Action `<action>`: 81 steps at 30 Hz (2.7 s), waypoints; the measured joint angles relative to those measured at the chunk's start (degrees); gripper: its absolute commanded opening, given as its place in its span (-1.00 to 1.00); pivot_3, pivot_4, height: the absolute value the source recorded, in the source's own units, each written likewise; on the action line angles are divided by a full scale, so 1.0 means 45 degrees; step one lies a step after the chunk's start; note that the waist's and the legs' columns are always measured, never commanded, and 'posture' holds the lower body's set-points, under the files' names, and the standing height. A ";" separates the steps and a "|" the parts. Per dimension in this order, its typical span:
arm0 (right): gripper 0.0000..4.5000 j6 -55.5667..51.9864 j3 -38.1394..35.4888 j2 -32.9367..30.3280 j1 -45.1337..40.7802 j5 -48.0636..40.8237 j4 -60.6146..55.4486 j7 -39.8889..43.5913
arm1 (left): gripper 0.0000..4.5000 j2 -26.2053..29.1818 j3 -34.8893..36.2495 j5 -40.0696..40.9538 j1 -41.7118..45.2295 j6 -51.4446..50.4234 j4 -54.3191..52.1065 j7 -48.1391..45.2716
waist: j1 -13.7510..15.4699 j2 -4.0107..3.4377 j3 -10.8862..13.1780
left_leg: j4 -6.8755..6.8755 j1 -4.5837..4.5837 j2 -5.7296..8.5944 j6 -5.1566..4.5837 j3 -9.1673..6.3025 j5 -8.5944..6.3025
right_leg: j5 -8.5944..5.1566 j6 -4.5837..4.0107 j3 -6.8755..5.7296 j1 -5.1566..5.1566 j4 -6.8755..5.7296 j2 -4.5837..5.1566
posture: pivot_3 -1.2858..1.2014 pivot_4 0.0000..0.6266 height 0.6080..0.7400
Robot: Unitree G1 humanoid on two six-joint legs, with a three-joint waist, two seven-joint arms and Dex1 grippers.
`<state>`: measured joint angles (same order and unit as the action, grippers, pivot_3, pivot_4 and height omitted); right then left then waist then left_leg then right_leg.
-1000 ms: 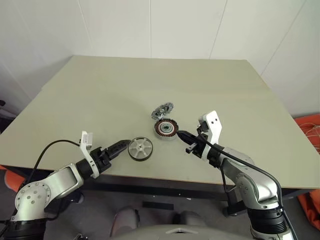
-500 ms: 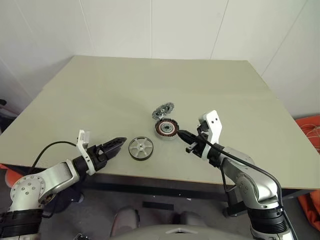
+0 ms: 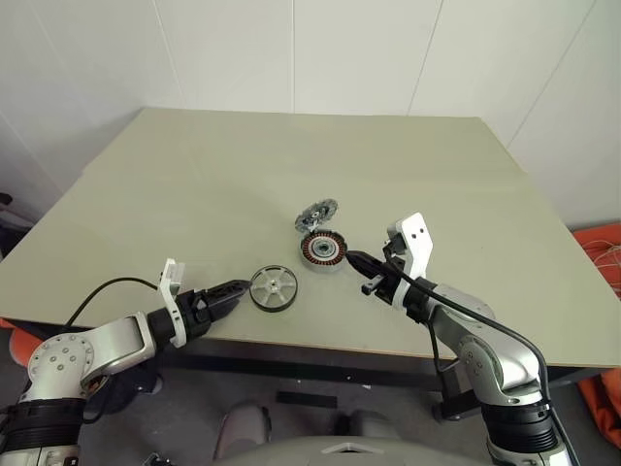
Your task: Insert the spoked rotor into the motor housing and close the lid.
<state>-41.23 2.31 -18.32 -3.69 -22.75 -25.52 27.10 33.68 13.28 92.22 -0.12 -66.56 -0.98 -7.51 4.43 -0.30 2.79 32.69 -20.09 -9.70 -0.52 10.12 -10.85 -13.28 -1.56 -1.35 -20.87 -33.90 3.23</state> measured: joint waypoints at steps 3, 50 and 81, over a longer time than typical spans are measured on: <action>-1.00 0.0000 0.0000 0.0000 0.0000 0.0000 0.0000 -0.0027 | 1.00 -0.0069 0.0000 -0.0311 -0.0006 -0.0067 0.0009 -0.0231 | 0.0000 0.0000 0.0000 | 0.0000 0.0000 0.0001 0.0000 0.0000 0.0000 | 0.0000 0.0000 0.0000 0.0001 0.0000 0.0000 | 0.03 -1.00 1.00; -1.00 0.0222 -0.0260 -0.0243 0.0011 -0.0113 -0.0005 -0.0186 | -0.79 -0.4077 -0.0371 -0.6130 0.2403 0.1006 0.2656 -0.3722 | 0.0178 -0.0078 0.0015 | -0.0082 0.0201 0.0327 -0.0042 -0.0071 -0.0026 | -0.0133 0.0242 -0.0028 0.0143 0.0281 0.0320 | 0.03 -1.00 1.00; -1.00 0.0228 -0.0255 -0.0187 0.0005 -0.0191 -0.0005 -0.0211 | -0.79 -0.5372 -0.0361 -0.6479 0.3521 0.1905 0.1120 -0.6349 | 0.0212 0.0035 0.0046 | -0.0036 0.0027 0.0207 -0.0065 -0.0044 -0.0117 | -0.0011 0.0069 -0.0040 -0.0038 0.0032 0.0219 | 0.03 -1.00 1.00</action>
<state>-40.21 1.16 -19.16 -3.67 -23.61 -25.54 26.16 9.51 11.66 63.07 15.73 -57.99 4.06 -36.08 5.39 -0.15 2.99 32.53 -19.97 -8.77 -0.81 9.93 -11.38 -13.33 -1.25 -1.53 -21.05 -33.76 4.21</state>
